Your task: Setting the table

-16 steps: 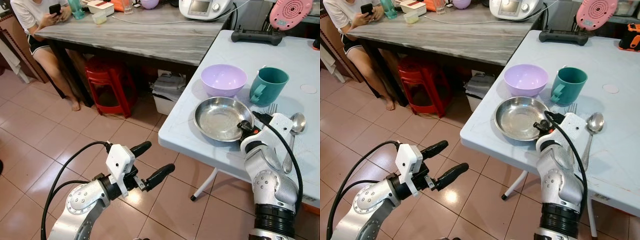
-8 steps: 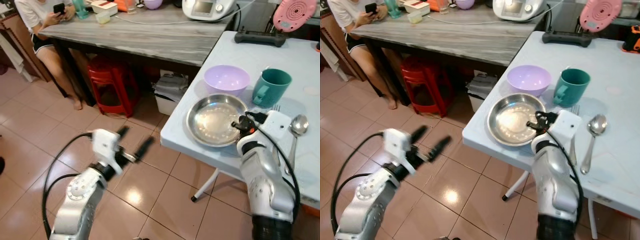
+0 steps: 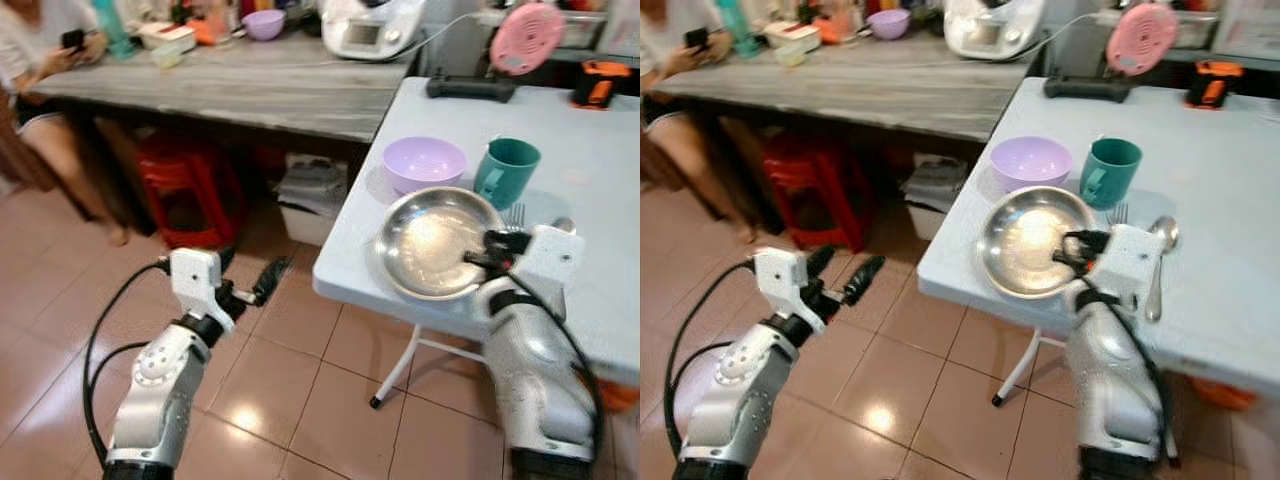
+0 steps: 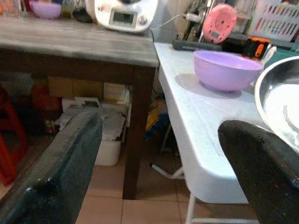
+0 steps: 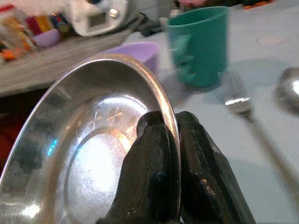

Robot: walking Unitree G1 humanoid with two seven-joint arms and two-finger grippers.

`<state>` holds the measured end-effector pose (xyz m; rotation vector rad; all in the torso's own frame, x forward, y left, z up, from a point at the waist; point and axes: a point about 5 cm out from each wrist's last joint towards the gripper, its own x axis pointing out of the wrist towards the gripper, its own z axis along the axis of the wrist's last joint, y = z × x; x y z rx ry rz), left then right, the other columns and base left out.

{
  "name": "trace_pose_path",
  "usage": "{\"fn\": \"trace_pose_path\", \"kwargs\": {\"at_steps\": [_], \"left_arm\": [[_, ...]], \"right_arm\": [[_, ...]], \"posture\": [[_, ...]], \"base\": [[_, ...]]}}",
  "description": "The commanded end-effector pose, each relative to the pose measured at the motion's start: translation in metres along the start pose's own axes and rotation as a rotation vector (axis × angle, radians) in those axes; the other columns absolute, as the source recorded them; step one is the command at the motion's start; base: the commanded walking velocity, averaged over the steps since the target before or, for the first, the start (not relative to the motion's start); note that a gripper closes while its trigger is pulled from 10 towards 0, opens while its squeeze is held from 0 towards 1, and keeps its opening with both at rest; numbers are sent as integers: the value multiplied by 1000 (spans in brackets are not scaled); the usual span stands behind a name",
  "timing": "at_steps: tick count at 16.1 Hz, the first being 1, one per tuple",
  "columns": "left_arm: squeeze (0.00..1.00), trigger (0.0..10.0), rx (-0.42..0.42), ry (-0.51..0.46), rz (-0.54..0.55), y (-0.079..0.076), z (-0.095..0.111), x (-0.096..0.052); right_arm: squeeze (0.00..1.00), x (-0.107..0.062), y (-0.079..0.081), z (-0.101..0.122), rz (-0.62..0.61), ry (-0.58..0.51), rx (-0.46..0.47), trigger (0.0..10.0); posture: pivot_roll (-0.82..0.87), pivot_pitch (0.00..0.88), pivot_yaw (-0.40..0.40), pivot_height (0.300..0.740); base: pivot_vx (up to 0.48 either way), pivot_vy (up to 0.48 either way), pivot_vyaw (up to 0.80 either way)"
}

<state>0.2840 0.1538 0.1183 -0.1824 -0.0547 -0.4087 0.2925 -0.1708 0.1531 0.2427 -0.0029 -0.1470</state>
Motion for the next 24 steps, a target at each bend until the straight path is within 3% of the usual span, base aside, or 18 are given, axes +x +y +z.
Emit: {"fn": "trace_pose_path", "kwargs": {"at_steps": [1,11,20,24], "left_arm": [[0,10000,10,-2,6,1,1,3],[0,10000,18,-20,-1,0,4,9],[0,10000,11,-30,0,-1,5,10],[0,10000,26,-42,13,-2,6,9]], "right_arm": [[0,-1,0,6,2,-37,-5,10000],[0,0,0,5,-12,-63,-6,10000],[0,-1,-3,3,-26,-73,-5,10000],[0,-1,-1,4,-10,-86,-16,10000]], "posture": [[-41,5,94,740],[-32,0,105,740],[-27,0,115,740],[-25,0,113,740]], "base": [[0,398,-606],[0,437,-42],[0,460,-363],[0,0,0]]}}
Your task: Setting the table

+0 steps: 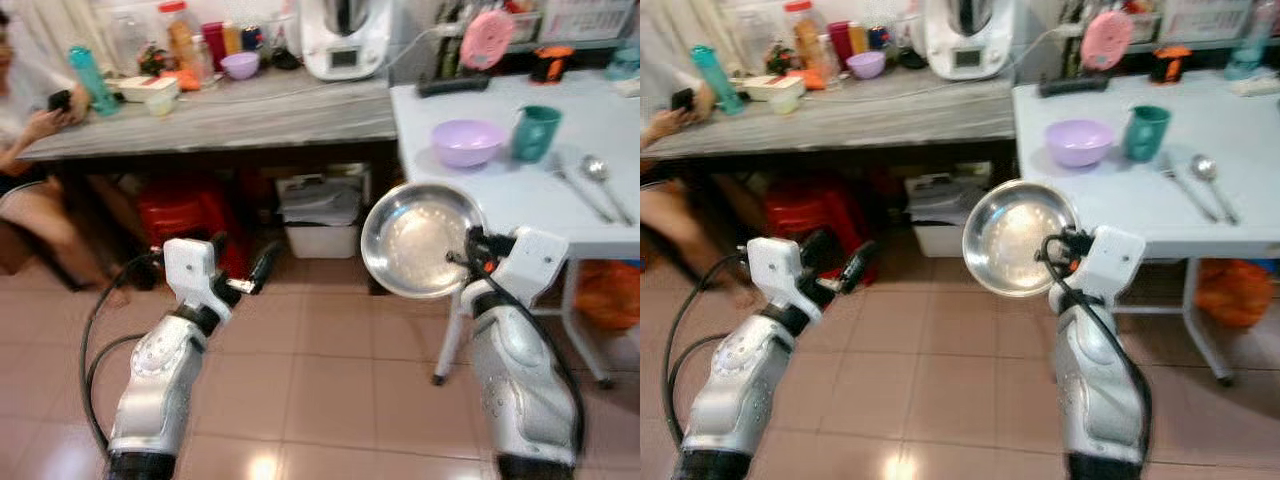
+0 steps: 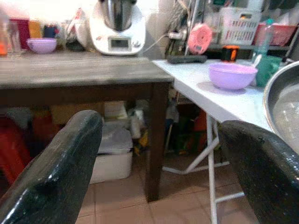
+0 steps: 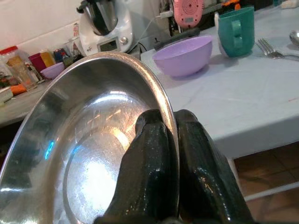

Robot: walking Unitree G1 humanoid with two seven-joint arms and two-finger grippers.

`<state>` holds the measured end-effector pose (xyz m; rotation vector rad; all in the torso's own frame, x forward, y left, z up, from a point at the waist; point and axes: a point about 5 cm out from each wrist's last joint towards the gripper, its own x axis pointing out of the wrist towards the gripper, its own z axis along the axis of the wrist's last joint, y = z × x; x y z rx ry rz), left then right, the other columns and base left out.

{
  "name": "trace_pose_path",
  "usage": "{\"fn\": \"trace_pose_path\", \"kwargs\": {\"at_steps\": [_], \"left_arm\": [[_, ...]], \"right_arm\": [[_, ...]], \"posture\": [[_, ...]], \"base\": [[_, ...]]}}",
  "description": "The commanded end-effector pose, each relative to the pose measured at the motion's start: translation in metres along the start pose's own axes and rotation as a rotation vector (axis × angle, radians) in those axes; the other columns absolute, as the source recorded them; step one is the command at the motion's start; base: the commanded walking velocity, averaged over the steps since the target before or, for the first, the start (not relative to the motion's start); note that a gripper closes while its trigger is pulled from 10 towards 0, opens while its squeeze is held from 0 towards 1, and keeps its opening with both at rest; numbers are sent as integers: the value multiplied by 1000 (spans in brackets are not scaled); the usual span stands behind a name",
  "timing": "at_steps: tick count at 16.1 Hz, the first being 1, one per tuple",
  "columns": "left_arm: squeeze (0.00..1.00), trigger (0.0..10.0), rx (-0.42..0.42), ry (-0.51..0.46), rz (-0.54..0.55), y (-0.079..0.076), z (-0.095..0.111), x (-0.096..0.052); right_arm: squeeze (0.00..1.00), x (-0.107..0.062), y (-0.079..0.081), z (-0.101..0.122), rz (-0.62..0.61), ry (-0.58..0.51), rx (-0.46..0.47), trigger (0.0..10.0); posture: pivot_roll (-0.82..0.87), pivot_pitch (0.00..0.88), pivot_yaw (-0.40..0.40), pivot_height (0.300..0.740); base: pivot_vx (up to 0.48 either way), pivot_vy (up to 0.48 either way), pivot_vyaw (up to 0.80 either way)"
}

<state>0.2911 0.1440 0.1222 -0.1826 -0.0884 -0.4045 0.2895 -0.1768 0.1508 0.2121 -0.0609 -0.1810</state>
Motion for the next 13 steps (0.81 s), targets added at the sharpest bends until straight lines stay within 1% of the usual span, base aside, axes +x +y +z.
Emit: {"fn": "trace_pose_path", "kwargs": {"at_steps": [1,2,5,7,13], "left_arm": [[0,10000,24,-10,34,7,4,-4],[0,10000,23,-8,58,11,4,-5],[0,10000,23,3,89,16,2,-8],[0,10000,21,4,90,15,1,-8],[0,10000,9,8,76,11,-1,-6]], "right_arm": [[0,1,7,6,35,-36,-8,10000],[0,1,8,8,49,-45,-25,10000],[0,-1,8,8,58,-48,-31,10000],[0,-1,8,7,60,-47,-29,10000],[0,-4,6,6,58,-47,-34,10000]], "posture": [[-23,0,112,740],[-22,0,110,740],[-21,0,108,740],[-23,0,109,740],[-31,0,112,740]], "base": [[382,0,0],[431,0,0],[480,0,717],[480,0,656],[480,0,0]]}}
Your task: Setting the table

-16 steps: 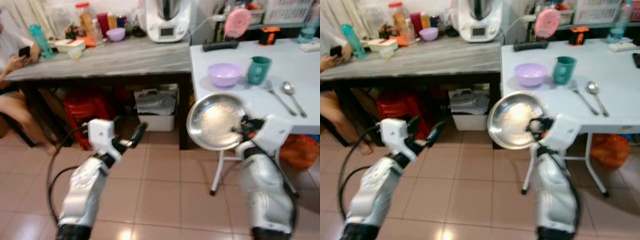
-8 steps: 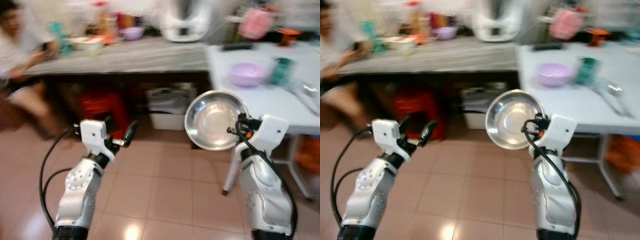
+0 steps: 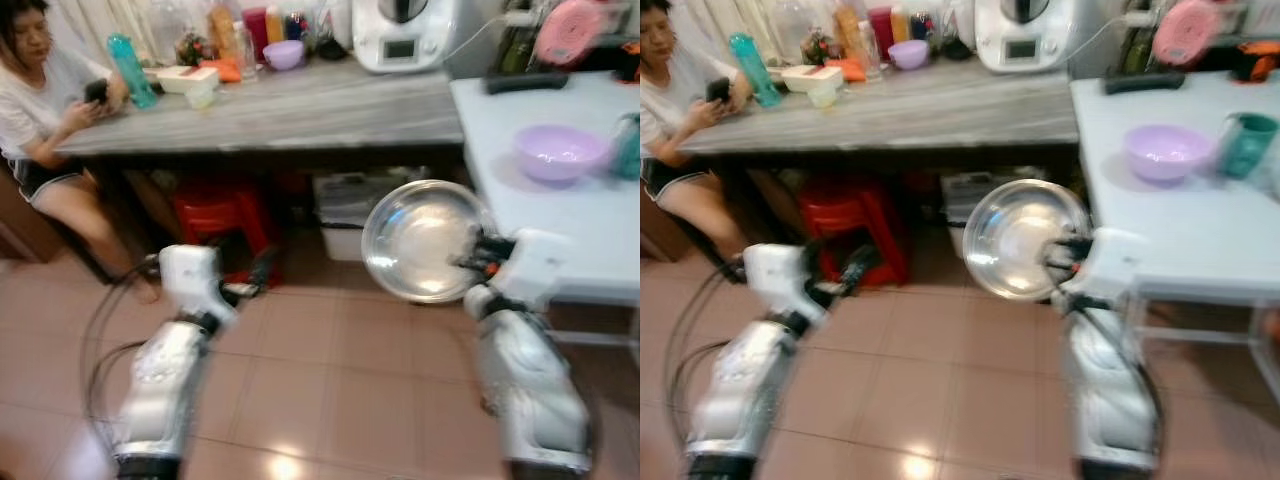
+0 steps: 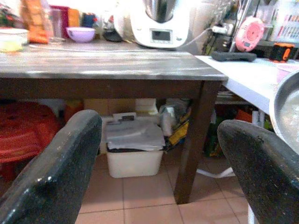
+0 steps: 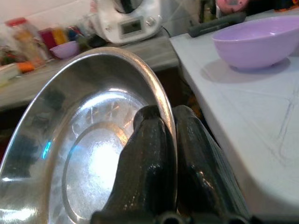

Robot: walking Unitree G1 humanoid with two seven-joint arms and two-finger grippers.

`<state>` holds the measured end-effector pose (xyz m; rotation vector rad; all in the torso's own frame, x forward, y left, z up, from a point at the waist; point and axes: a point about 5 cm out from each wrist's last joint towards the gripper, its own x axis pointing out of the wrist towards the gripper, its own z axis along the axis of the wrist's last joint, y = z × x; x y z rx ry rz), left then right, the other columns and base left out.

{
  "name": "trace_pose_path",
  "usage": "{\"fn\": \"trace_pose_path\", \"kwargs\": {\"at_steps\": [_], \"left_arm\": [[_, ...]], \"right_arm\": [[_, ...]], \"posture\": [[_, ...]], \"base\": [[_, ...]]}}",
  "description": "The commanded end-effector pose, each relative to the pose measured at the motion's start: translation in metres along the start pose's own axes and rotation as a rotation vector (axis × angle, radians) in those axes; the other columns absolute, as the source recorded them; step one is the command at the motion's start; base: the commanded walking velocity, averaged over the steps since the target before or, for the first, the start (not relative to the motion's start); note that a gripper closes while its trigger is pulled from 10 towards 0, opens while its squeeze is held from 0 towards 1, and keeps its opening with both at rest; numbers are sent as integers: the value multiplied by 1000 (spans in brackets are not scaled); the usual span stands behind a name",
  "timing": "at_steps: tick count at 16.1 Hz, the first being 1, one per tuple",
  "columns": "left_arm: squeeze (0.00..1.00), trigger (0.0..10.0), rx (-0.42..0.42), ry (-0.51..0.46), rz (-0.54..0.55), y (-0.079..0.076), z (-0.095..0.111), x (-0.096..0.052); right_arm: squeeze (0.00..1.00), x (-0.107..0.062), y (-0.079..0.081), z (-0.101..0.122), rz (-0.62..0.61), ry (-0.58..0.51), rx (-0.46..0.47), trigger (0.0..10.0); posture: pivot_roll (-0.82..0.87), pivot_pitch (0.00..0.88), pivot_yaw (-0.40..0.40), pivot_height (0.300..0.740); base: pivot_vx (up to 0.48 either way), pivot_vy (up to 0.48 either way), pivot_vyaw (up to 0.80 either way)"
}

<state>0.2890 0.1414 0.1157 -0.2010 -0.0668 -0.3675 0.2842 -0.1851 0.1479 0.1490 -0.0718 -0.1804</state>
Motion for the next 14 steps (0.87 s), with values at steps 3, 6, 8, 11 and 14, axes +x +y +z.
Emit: {"fn": "trace_pose_path", "kwargs": {"at_steps": [3,6,8,11,14], "left_arm": [[0,10000,29,-4,28,12,5,-3],[0,10000,27,-3,21,10,4,-2],[0,10000,25,-2,12,7,4,-1],[0,10000,18,6,-3,3,1,-2],[0,10000,14,8,-9,1,0,-2]], "right_arm": [[0,0,15,7,55,-33,30,10000],[0,-2,15,7,64,-37,23,10000],[0,-2,15,7,59,-35,24,10000],[0,-2,14,6,54,-31,27,10000],[0,0,14,6,50,-28,32,10000]], "posture": [[-33,0,113,740],[-35,0,113,740],[-38,0,113,740],[-39,0,110,740],[-37,0,109,740]], "base": [[480,0,0],[480,0,348],[480,0,275],[480,0,0],[480,0,0]]}}
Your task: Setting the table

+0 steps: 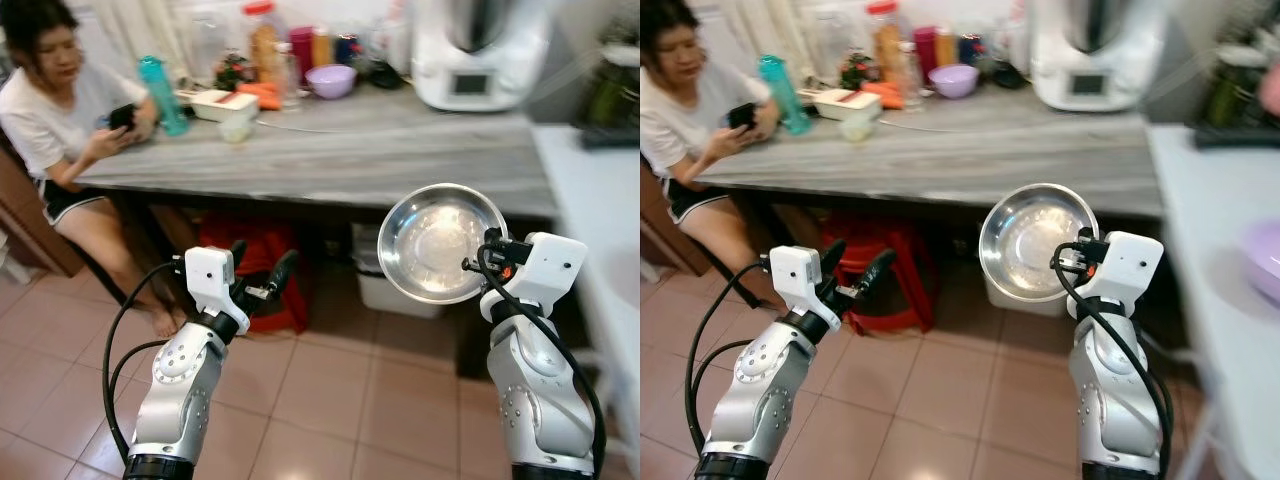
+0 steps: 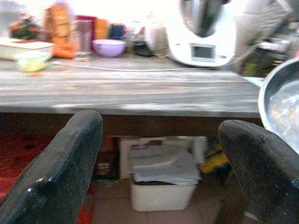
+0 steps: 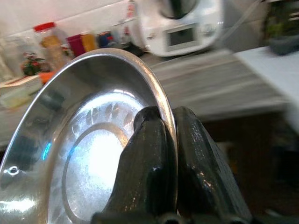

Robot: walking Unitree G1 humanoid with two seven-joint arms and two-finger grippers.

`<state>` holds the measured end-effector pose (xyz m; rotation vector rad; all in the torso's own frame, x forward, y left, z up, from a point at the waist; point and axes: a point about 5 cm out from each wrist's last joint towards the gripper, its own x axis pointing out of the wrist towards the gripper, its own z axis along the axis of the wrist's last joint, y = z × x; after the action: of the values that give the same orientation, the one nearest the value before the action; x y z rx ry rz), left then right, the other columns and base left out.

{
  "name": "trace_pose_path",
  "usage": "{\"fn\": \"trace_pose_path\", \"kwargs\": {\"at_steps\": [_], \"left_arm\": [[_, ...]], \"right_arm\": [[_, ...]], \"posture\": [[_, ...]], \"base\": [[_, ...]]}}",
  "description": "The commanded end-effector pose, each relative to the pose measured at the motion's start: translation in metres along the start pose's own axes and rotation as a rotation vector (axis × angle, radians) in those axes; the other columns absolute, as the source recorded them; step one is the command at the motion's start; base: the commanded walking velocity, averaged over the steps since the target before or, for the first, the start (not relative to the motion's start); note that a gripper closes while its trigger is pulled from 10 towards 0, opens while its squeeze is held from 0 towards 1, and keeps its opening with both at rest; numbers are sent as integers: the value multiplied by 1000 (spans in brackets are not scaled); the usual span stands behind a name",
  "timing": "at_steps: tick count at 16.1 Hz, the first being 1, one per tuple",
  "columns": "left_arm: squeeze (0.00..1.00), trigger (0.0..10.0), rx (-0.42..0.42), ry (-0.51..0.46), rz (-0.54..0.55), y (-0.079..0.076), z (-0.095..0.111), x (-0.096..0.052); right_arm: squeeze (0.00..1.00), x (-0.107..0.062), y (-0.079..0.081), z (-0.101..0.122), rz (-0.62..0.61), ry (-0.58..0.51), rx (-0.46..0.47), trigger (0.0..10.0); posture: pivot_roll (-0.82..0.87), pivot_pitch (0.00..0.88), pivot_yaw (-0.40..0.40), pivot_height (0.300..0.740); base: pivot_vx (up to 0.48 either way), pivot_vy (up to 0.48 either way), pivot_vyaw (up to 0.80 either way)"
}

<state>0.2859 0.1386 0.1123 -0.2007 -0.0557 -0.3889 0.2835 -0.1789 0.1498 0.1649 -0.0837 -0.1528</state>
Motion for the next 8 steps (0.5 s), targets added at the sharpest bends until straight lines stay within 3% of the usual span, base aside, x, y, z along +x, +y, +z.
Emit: {"fn": "trace_pose_path", "kwargs": {"at_steps": [1,8], "left_arm": [[0,10000,15,-5,10,3,3,0],[0,10000,8,0,-10,-2,3,1]], "right_arm": [[0,2,7,5,24,-21,13,10000],[0,4,7,5,4,-21,35,10000]], "posture": [[-37,0,109,740],[-41,0,115,740]], "base": [[480,0,0],[480,0,0]]}}
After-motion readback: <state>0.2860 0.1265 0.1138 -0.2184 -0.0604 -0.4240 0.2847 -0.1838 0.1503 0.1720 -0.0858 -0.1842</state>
